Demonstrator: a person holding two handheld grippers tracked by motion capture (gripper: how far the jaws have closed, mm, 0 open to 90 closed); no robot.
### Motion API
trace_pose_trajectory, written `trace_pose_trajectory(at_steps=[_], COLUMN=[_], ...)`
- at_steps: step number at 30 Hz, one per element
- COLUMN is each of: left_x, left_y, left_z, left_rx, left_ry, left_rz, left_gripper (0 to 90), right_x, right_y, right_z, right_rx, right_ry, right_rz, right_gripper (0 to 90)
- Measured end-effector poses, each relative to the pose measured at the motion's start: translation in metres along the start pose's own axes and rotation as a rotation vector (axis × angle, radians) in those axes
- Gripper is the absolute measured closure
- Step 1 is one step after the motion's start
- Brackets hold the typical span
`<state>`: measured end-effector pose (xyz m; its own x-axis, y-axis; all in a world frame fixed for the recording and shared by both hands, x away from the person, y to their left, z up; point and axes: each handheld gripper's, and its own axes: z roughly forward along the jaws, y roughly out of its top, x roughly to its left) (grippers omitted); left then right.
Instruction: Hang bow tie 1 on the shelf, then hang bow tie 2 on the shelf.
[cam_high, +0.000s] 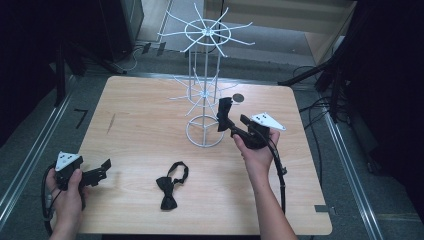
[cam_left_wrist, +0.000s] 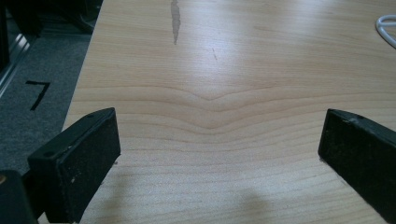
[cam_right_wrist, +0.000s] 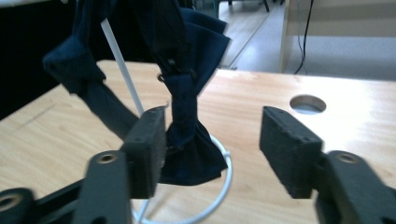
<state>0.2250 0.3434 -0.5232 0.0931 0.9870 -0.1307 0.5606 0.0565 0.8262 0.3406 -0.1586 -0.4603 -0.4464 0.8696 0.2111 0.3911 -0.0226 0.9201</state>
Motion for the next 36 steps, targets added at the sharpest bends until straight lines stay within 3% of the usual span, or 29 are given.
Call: trace_pose_trajectory(at_steps=[19,27,36], left_x=[0.000,-0.001,0.000], left_y=[0.000,0.000,0.000], left_z=[0.000,-0.001,-0.001], left_rx=[-0.003,0.003,0.002], left_ry=[0.004,0.003,-0.005], left_rz=[-0.009,-0.002,-0.004], left_gripper=[0.0,0.0,0.0], right_x=[0.008,0.022,0.050], right_y=[-0.029,-0.054,-0.061], right_z=[-0.024,-0.028,-0.028], right_rx=[0.057,0.107,0.138], right_ry=[0.004,0.026,0.071], right_rz=[-0.003,-0.015,-0.050], right_gripper=[24.1,22.0,22.4])
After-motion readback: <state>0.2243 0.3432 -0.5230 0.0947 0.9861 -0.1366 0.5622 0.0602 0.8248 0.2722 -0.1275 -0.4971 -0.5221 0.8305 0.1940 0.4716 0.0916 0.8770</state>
